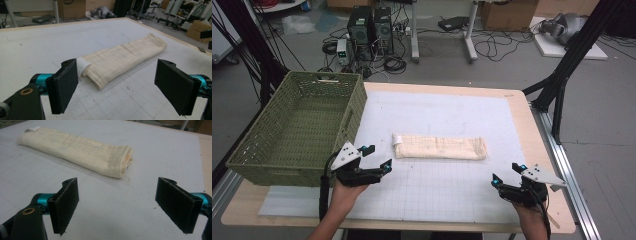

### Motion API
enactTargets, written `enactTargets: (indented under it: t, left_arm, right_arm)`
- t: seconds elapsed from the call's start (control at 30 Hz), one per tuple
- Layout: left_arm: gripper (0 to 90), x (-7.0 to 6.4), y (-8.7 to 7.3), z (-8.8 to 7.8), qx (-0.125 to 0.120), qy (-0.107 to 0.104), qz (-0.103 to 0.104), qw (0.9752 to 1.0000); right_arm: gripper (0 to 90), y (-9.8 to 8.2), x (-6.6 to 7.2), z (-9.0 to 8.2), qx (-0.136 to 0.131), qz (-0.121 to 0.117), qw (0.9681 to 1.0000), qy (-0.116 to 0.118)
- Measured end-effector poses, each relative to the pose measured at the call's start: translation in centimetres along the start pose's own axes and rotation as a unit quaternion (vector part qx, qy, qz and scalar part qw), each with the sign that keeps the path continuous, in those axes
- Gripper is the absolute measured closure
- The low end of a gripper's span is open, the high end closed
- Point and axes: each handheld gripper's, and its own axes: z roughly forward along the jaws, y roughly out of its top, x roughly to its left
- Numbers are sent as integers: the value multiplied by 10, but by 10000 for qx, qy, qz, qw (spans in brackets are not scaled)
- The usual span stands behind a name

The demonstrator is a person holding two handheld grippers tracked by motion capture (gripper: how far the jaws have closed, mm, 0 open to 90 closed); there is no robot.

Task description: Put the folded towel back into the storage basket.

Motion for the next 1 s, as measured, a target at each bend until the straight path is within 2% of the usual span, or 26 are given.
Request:
enactTargets:
  t: [0.13, 0.23, 0.4, 0.6, 0.73, 0.87, 1.0]
  left_arm:
    - [190, 3, 19, 11, -45, -27, -58, 10000]
    - [189, 4, 32, 20, 19, -88, 10, 10000]
    - [189, 5, 43, 37, 158, -82, 3, 9998]
    - [190, 9, 43, 56, 325, -52, -218, 9992]
    - [193, 12, 38, 69, 518, 36, -257, 9983]
    - [218, 16, 31, 80, 827, 60, -394, 9958]
    - [248, 17, 23, 90, 1080, 183, -337, 9934]
  right_arm:
    - [176, 0, -1, 0, -11, 55, 10000, -4]
    - [175, 0, 0, 1, 4, 26, 10000, -9]
    - [176, 0, 0, 2, 9, 0, 10000, -13]
    - [176, -1, 0, 1, 26, 32, 10000, 1]
    - [176, -1, -1, 2, 23, 14, 10000, -1]
    - [177, -1, -1, 2, 40, -10, 10000, 15]
    - [177, -1, -1, 2, 56, 15, 10000, 8]
